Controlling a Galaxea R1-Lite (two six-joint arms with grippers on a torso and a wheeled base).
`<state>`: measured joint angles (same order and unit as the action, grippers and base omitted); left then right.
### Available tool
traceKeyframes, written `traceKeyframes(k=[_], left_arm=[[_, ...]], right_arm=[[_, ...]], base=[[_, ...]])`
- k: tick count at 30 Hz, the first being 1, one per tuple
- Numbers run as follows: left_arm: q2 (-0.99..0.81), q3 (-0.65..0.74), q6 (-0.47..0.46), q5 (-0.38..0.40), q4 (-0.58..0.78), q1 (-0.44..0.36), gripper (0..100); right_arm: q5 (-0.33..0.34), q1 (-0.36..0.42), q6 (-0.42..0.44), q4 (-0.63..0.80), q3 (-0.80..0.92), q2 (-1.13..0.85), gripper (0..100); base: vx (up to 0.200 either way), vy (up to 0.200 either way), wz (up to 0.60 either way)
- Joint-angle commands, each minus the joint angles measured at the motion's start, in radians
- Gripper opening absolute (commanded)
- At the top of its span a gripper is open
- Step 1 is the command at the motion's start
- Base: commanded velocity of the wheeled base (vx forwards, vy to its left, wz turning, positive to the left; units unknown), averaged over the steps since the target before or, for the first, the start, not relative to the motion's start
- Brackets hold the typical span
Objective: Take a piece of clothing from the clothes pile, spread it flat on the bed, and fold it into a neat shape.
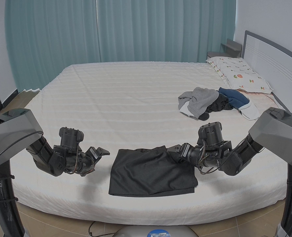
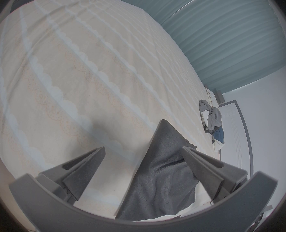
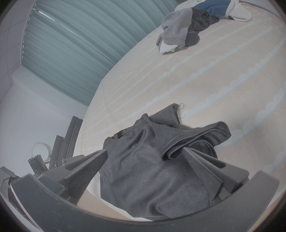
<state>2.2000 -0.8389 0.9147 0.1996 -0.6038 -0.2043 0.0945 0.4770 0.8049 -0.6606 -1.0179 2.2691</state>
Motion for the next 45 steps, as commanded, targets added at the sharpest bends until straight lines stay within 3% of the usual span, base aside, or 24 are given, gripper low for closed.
traceKeyframes(k=[1,6,7,10,14,23,28,45], left_arm=[[0.003,0.000,0.000,0.000,-0.001,0.000,100],[0.003,0.000,0.000,0.000,-0.002,0.000,100],[0.003,0.000,-0.002,0.000,-0.001,0.000,100],[0.003,0.000,0.000,0.000,-0.001,0.000,100],[0.004,0.000,0.001,0.000,-0.001,0.000,100],[0.007,-0.054,-0.003,-0.002,0.001,-0.001,100],[0.044,-0.127,-0.010,-0.060,0.003,-0.012,100],[0.230,-0.347,-0.082,-0.074,0.013,-0.127,100]], right_arm=[[0.001,0.003,-0.001,-0.002,-0.004,0.012,100],[-0.001,0.009,-0.001,0.018,-0.036,0.038,100],[-0.001,0.008,-0.001,0.026,-0.045,0.044,0],[-0.004,0.003,0.002,0.052,-0.070,0.056,0],[-0.068,-0.017,-0.001,0.062,-0.096,0.059,0],[-0.070,-0.087,0.004,0.053,-0.107,0.056,0],[-0.067,-0.121,0.008,0.050,-0.122,0.066,0],[-0.067,-0.140,0.043,-0.001,-0.122,0.110,0]], base=[[0.000,0.000,0.00],[0.000,0.000,0.00],[0.000,0.000,0.00],[0.000,0.000,0.00],[0.000,0.000,0.00],[0.000,0.000,0.00],[0.000,0.000,0.00],[0.000,0.000,0.00]])
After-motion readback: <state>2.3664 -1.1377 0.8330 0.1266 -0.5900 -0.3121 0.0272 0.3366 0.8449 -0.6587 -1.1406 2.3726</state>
